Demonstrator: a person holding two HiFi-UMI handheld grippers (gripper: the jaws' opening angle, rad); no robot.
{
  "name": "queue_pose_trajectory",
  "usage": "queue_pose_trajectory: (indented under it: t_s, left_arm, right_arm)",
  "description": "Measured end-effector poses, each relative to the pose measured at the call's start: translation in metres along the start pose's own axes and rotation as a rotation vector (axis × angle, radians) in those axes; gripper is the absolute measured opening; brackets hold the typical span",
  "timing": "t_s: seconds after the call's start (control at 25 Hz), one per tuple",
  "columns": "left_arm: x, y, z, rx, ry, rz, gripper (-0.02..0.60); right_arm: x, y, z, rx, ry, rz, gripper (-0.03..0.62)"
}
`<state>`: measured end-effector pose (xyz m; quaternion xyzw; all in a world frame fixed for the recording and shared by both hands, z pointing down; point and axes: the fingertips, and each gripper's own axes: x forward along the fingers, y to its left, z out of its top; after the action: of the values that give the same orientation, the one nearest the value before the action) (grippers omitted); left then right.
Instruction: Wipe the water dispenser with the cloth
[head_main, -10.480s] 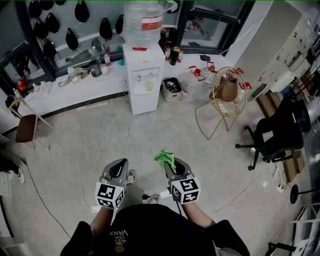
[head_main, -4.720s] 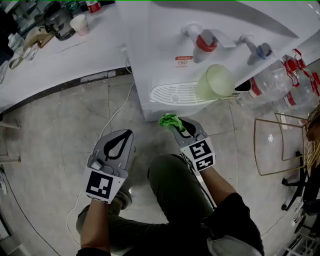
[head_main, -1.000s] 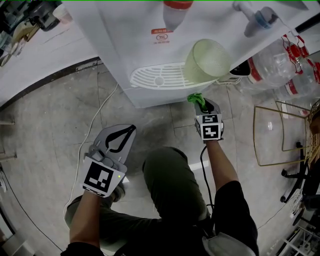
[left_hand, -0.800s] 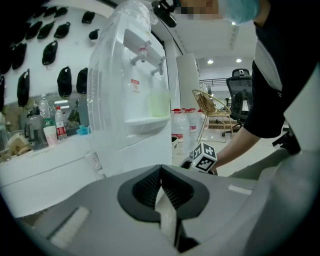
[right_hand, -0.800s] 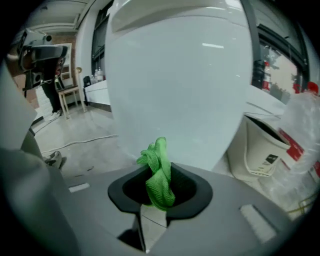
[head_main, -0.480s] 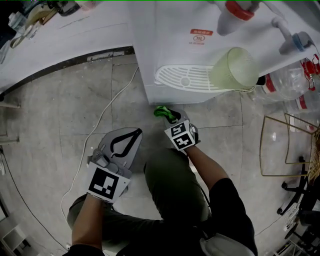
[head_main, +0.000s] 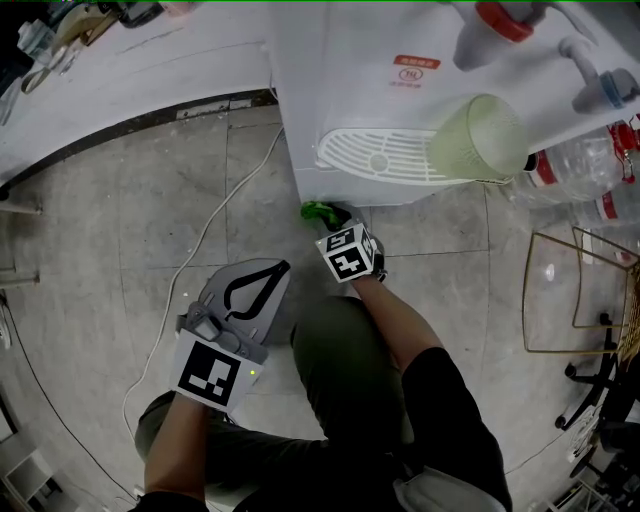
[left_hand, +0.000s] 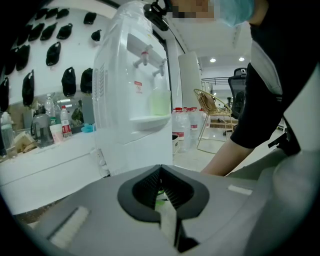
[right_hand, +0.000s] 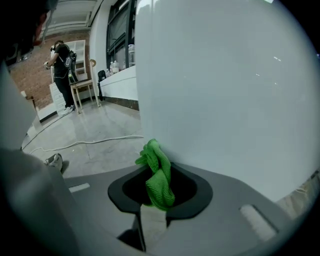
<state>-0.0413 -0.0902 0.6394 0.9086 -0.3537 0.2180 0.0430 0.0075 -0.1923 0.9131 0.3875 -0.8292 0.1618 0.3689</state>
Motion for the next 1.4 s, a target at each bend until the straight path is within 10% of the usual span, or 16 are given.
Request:
queue_pose_trajectory:
  t_s: [0.84,1.4]
  left_arm:
    - [0.028,-0.009,-0.004,0.004,0.038,-0.057,0.003]
    - [0.022,0.015,0.004,0.033,-0.018,-0.072,0.003]
  right_arm:
    - [-0.114,-0.223,-0.099,0.275,0.084,-0.471,0.094]
    - [-0.123,-0.079,-0.040,0.143,-0.066,-0.183,0.094]
